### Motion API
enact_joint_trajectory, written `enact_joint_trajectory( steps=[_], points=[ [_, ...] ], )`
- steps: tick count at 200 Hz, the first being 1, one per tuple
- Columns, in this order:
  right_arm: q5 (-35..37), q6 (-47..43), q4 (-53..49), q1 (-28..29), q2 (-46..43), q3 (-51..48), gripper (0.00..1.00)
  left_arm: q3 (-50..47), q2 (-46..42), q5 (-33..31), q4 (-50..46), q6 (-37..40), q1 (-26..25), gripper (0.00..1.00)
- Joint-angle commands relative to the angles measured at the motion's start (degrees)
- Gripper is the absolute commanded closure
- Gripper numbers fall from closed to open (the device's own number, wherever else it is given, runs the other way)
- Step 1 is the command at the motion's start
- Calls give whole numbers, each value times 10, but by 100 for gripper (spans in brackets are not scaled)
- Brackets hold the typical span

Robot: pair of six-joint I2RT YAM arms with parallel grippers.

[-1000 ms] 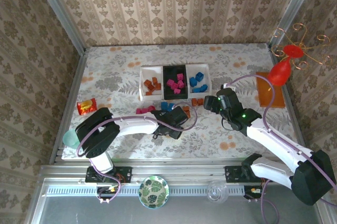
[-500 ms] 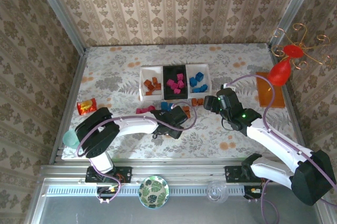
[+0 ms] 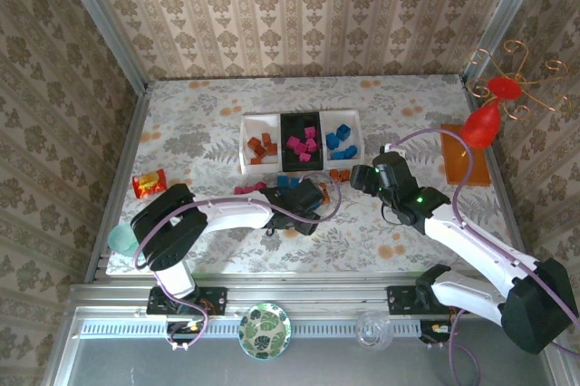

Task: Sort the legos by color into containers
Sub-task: Pick up the lego from the middle-left of the table.

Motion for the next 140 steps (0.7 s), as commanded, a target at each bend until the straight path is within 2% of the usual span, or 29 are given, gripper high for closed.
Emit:
enact_joint_trajectory(
  steps=[1,44,77,140],
  points=[
    [17,13,-2,-3,4,-8,22,4,10,-36,-30,3,-2,47],
    [17,14,-2,-3,5,-7,22,-2,21,-61,-31,0,-4,47],
    [18,15,-2,-2,1,-9,22,-28,-9,-52,-12,-1,1,65],
    [23,19,5,-3,-4,-17,22,-39,-122,-50,-29,-11,17,69]
  ],
)
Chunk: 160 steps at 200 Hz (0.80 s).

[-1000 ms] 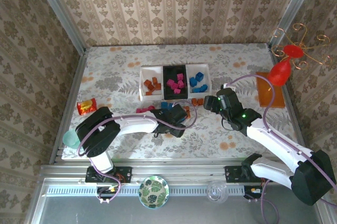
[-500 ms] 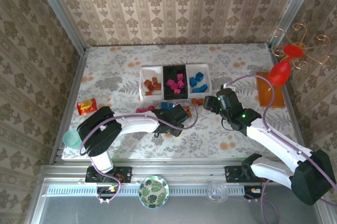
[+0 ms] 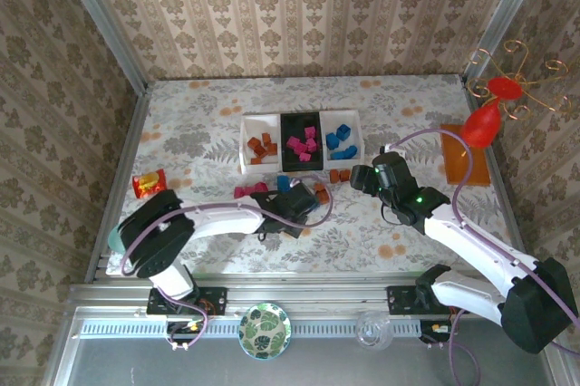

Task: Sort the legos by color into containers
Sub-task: Pick up the lego from the middle-left of the table, then place the lego in the container.

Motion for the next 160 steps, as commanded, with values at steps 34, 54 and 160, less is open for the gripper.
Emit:
enact_joint_trajectory(
  steps=[34,54,160],
  points=[
    [25,22,10,-3,-12,-30,22,98,-52,31,-11,25,61,69],
    [28,24,1,-2,-17,-38,22,180,3,56,3,47,83,69],
    [22,29,-26,-3,-50,-62,21,592,326,142,-35,32,148,60]
  ],
)
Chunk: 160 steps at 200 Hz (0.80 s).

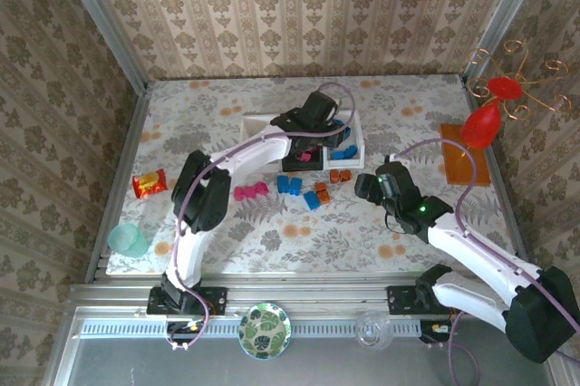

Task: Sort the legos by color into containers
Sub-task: Place the lego in the container.

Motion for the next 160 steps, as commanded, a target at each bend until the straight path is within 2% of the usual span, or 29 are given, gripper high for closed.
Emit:
enact_joint_trajectory(
  steps=[1,37,75,89,119,160],
  points=[
    [12,13,-20,-3,-13,-12,21,72,42,27,-26,-7,1,60],
    [-11,8,-6,-2,-14,-23,22,160,96,34,-56,-20,9,52],
    [-46,-2,27,2,-14,-34,21,129,48,59,-15,-42,15,36],
    [-60,-7,39,7,-13,-36,21,85,3,59,15,-44,15,30],
    [-75,-12,62,26,0,-37,21,-79,-123,59,113,-59,17,16],
    [-83,-19,96,74,58,-23,21,-320,-304,47,206,-93,15,9]
  ],
)
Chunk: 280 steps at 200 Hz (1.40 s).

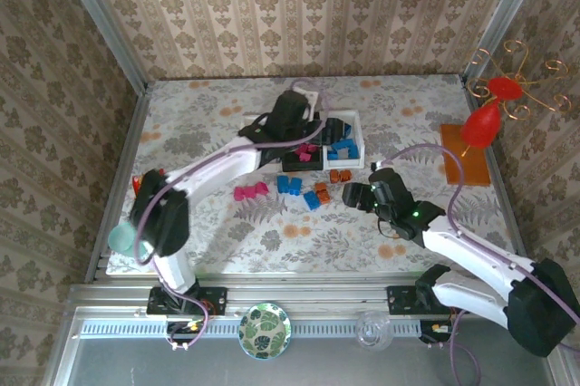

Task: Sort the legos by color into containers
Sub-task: Place the lego in the container, then pick up the lego from the center of the table.

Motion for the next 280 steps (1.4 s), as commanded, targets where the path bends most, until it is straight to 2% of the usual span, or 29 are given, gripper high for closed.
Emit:
enact_joint_trajectory(
  steps=[1,25,34,74,104,135,181,229,280],
  points=[
    [-13,-12,30,29,36,9,21,-107,-82,-2,81,-33,1,8],
    [-14,-25,47,68,90,34,22,-234,-187,-20,99,-51,-2,5],
    [-15,-30,49,80,110,46,22,-273,-224,-27,96,-55,-5,0],
    [-6,-42,60,117,201,101,25,-391,-363,-88,43,-64,-34,0],
    [59,-16,14,110,266,142,34,-440,-436,-110,3,-76,-42,0],
    [37,1,46,79,295,140,45,-469,-492,-129,-29,-84,-43,0],
    [32,10,39,63,338,162,53,-479,-522,-141,-53,-81,-42,0],
    [63,32,7,62,307,112,62,-482,-522,-143,-57,-76,-41,0],
    [86,23,-40,62,189,52,62,-493,-520,-139,-53,-78,-40,0]
  ],
)
